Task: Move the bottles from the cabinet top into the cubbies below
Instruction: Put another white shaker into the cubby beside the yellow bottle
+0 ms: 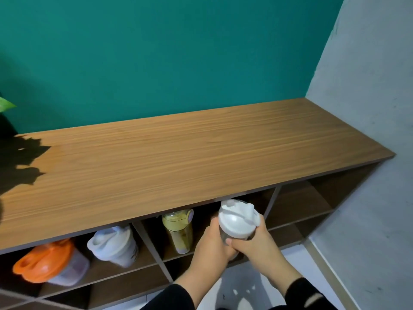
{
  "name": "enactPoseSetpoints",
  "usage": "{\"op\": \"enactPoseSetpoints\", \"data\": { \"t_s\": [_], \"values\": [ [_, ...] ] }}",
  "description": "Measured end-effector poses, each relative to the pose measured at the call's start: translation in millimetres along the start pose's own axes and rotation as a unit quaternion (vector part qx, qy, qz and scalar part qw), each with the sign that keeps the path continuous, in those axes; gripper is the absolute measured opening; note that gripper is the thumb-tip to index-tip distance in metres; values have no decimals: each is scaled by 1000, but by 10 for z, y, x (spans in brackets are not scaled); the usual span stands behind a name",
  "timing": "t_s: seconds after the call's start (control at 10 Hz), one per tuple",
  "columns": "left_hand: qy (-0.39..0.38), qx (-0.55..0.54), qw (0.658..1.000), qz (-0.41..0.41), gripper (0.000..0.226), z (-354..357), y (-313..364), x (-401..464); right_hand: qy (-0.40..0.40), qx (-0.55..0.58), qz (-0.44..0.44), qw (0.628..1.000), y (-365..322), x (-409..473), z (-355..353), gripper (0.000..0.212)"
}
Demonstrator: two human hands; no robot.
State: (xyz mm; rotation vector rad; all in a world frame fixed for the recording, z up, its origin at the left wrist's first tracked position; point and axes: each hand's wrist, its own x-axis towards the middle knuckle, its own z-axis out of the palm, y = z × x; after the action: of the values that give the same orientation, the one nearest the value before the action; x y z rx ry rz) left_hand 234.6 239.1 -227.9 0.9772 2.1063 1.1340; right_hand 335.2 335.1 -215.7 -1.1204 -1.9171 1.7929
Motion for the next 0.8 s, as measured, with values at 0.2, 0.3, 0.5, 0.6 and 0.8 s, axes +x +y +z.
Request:
{"op": "enactPoseSetpoints", "data": {
  "t_s": [0.2, 0.3, 0.5, 0.6, 0.8],
  "values": [
    [-8, 106, 993, -43, 29, 55, -204, 341, 21, 26, 36, 999, 127, 361, 137, 79],
    [-23, 103, 992, -75, 27, 104, -236, 450, 40, 3, 60, 997, 172, 485, 130, 66],
    [-46, 64, 989, -124, 9, 131, -168, 490, 51, -28, 72, 996, 190, 606, 74, 54],
    [-38, 36, 990, -134, 33, 99, -74, 385, 45, -50, 64, 996, 218, 591, 56, 74],
    [55, -61, 986, -146, 60, 218, -210, 245, 7, -53, 89, 995, 194, 520, -68, 86]
  ]
}}
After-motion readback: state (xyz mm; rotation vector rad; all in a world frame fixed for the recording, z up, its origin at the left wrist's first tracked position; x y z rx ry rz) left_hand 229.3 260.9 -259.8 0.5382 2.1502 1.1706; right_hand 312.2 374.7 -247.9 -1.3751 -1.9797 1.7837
